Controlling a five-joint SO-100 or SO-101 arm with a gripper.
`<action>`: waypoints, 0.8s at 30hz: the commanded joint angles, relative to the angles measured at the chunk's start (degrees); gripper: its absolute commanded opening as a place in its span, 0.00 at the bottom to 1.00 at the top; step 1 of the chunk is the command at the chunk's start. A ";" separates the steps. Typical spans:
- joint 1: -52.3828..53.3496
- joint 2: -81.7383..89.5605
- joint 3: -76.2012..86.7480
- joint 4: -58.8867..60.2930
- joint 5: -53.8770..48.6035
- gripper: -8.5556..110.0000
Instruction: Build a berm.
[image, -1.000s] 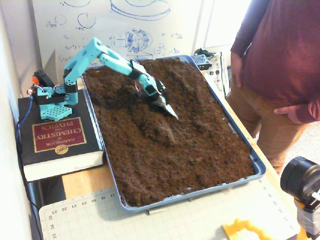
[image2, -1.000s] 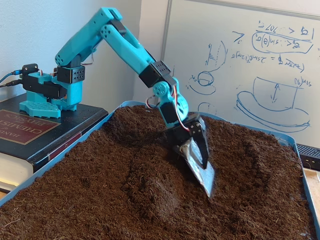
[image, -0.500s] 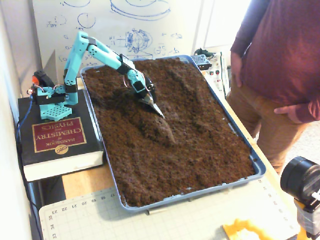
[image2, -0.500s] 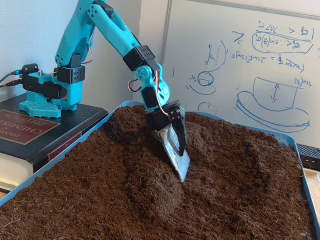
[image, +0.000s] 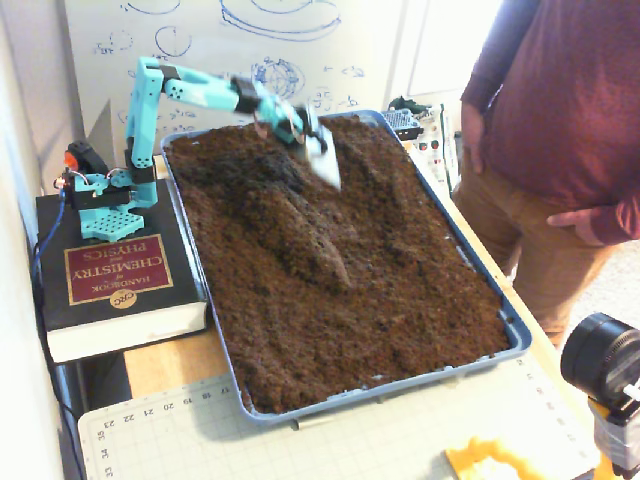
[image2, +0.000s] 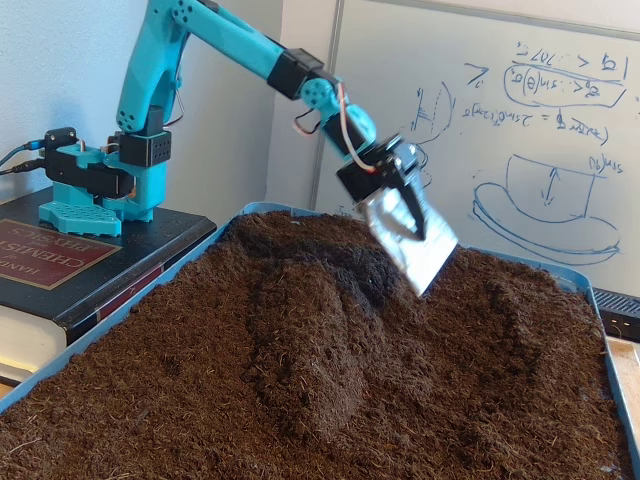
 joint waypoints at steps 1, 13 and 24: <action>-5.36 -3.87 -10.55 -0.97 4.66 0.08; -11.87 -30.76 -32.70 -4.92 4.66 0.08; -5.98 -41.84 -38.76 -18.72 -6.42 0.07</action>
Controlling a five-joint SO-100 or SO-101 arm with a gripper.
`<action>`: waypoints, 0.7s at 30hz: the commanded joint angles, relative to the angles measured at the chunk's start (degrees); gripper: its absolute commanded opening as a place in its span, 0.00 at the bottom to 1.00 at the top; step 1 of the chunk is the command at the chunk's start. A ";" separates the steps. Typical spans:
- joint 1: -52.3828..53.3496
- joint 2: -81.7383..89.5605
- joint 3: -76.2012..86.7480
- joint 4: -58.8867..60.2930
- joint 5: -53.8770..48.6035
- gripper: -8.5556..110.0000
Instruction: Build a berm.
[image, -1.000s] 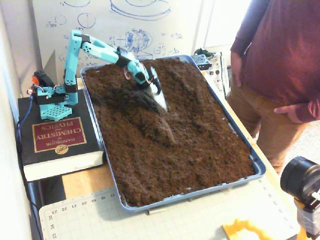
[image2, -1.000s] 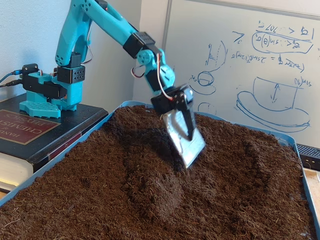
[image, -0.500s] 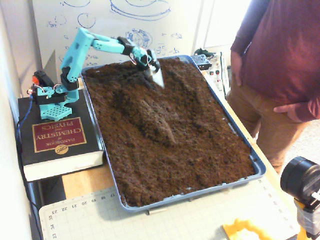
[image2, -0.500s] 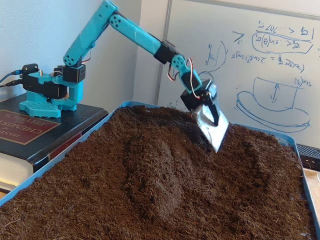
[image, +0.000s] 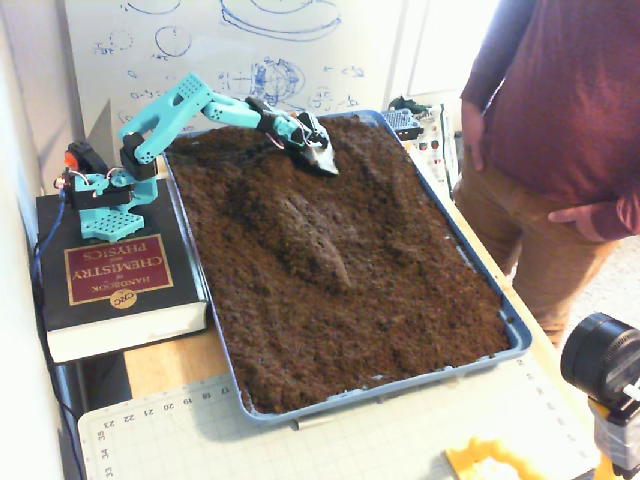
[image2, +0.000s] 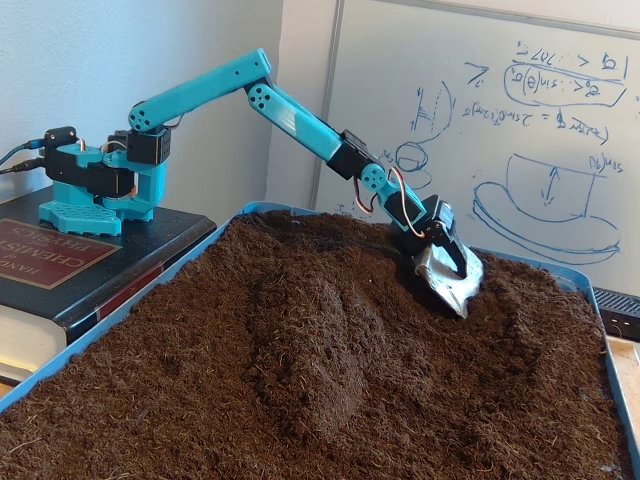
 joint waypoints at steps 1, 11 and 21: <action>5.01 1.49 -3.96 -3.16 -8.44 0.07; 8.26 6.24 14.24 -3.08 -20.57 0.07; 8.79 31.38 47.64 -3.08 -20.57 0.07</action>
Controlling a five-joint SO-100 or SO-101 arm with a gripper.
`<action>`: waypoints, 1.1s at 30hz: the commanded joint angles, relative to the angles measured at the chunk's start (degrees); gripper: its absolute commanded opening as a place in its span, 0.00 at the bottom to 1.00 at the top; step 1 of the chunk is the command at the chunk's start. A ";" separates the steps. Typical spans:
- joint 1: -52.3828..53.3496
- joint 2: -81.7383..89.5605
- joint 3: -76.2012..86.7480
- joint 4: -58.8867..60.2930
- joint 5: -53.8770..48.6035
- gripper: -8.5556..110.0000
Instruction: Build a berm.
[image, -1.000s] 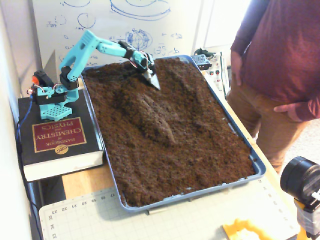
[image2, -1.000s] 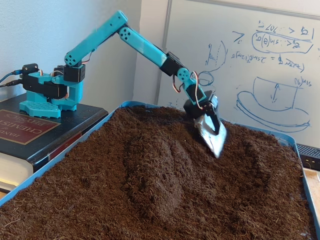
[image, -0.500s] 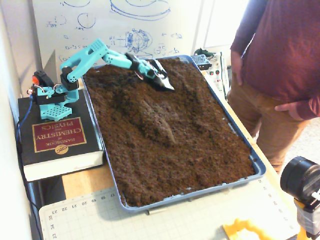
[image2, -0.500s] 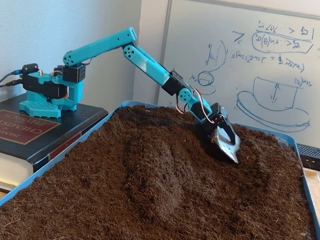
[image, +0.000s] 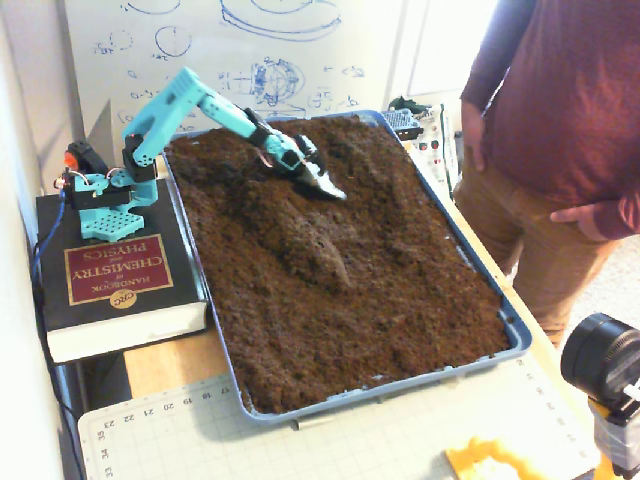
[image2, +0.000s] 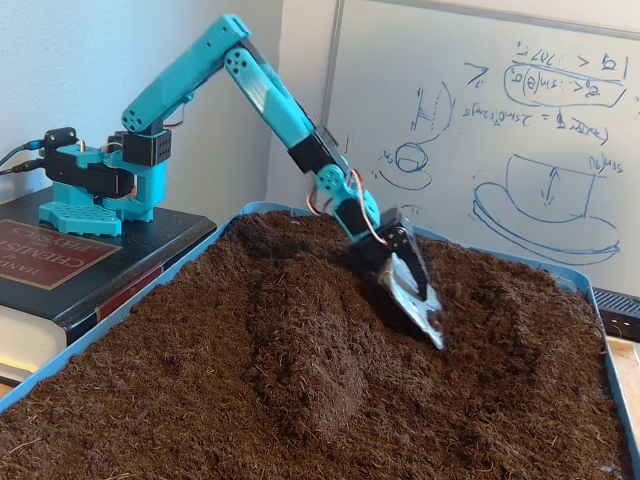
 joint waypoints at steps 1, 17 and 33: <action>0.70 10.11 9.58 0.26 -1.05 0.07; 0.70 32.96 15.38 10.20 2.90 0.07; -10.20 53.79 0.62 87.80 12.30 0.07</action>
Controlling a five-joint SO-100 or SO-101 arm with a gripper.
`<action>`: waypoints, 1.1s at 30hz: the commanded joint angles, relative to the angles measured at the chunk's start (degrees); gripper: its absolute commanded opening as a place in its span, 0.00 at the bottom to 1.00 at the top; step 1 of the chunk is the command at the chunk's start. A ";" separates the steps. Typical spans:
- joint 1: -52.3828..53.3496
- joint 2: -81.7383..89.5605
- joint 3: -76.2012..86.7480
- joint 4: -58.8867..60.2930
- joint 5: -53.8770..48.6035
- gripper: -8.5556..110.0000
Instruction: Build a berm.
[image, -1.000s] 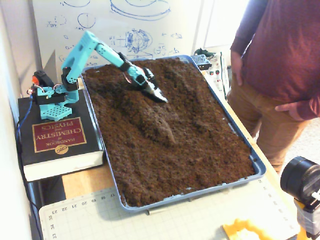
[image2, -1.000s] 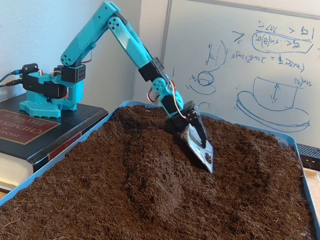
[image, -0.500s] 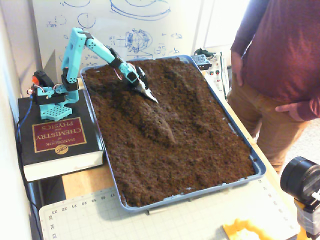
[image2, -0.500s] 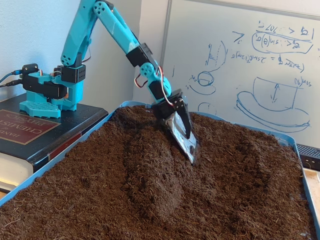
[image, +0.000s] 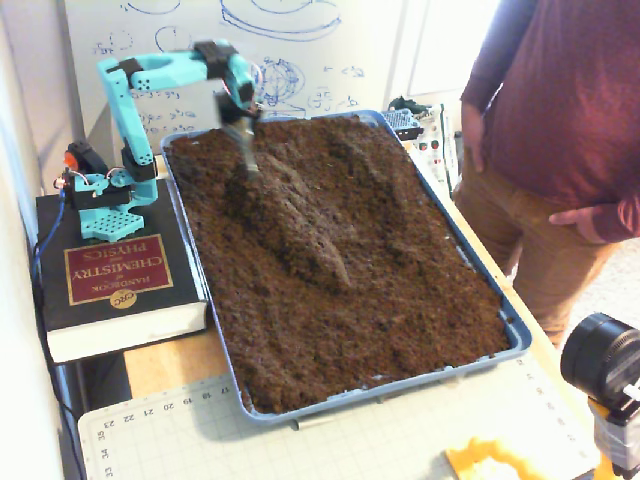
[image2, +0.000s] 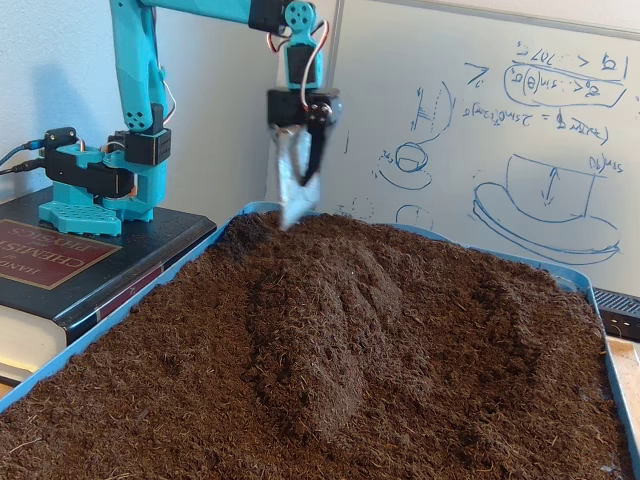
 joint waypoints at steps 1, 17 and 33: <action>-4.66 6.50 1.67 4.31 0.44 0.07; -6.68 23.99 57.66 -51.24 0.62 0.07; -7.47 21.45 58.54 -48.16 -6.33 0.07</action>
